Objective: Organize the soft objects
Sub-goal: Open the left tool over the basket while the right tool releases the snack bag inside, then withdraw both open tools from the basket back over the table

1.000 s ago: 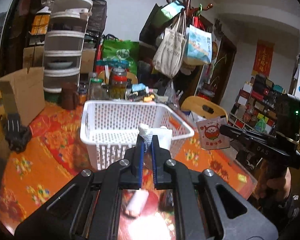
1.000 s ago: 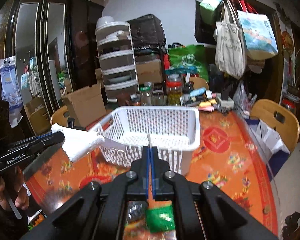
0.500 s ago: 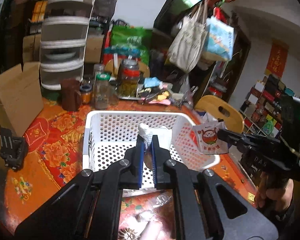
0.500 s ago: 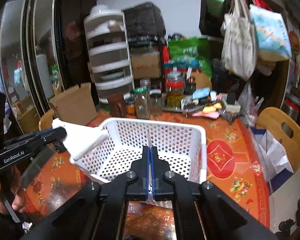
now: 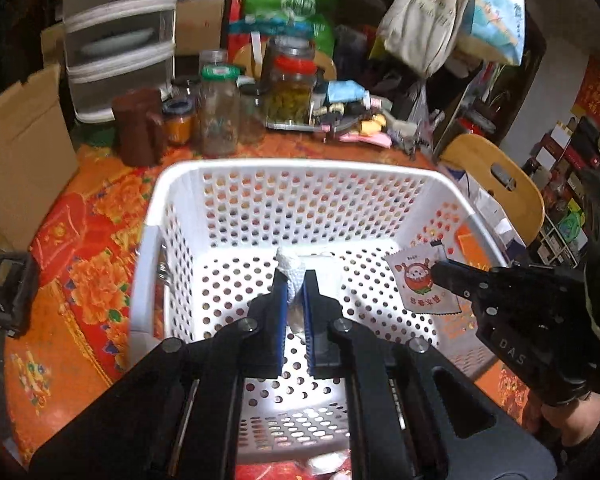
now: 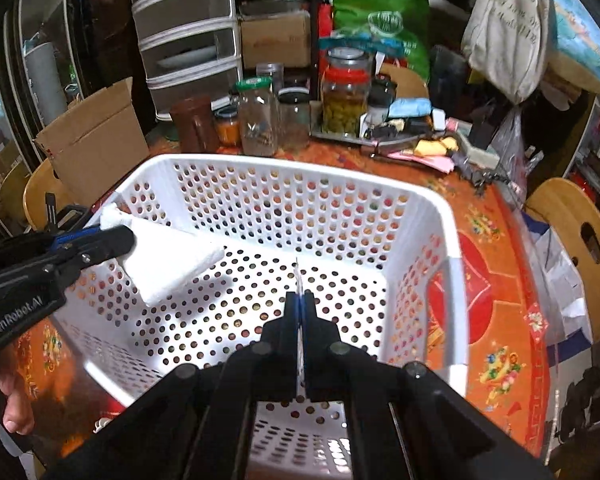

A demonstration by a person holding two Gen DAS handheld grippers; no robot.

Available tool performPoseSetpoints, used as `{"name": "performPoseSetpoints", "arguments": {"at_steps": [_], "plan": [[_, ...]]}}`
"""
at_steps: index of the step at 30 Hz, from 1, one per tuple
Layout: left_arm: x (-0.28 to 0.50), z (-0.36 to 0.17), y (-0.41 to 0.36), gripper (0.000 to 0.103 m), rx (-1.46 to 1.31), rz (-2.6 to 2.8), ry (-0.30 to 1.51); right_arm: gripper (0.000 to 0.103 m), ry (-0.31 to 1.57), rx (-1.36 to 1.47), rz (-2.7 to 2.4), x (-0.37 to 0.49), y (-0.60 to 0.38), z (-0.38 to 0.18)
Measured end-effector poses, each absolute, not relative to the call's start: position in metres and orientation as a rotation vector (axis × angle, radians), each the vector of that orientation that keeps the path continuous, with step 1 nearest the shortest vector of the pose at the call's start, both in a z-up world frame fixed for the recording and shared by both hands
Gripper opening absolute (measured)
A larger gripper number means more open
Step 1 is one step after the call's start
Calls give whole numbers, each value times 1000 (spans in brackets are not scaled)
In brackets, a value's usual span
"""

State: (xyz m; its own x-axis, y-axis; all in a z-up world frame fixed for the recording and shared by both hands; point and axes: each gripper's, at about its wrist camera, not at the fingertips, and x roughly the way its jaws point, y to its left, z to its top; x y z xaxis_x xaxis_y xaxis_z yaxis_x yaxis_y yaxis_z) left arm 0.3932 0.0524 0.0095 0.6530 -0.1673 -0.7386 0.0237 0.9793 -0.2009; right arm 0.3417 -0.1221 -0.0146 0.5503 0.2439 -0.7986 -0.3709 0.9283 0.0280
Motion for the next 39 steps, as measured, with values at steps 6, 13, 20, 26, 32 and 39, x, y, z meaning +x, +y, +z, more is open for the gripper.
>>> {"name": "performPoseSetpoints", "arguments": {"at_steps": [6,13,20,26,32,39], "plan": [[399,-2,57,38,-174,-85,868,4,953,-135,377,350,-121,-22],[387,11,55,70,-149,-83,808,70,941,-106,391,344,-125,-15],[367,30,53,91,-119,-73,766,93,908,-58,390,331,-141,3],[349,43,51,103,-88,-74,768,103,872,-29,385,314,-155,20],[318,58,47,103,-52,-54,734,103,826,-35,378,287,-164,37],[251,83,57,103,-79,-62,685,103,728,-21,377,230,-183,70]]}}
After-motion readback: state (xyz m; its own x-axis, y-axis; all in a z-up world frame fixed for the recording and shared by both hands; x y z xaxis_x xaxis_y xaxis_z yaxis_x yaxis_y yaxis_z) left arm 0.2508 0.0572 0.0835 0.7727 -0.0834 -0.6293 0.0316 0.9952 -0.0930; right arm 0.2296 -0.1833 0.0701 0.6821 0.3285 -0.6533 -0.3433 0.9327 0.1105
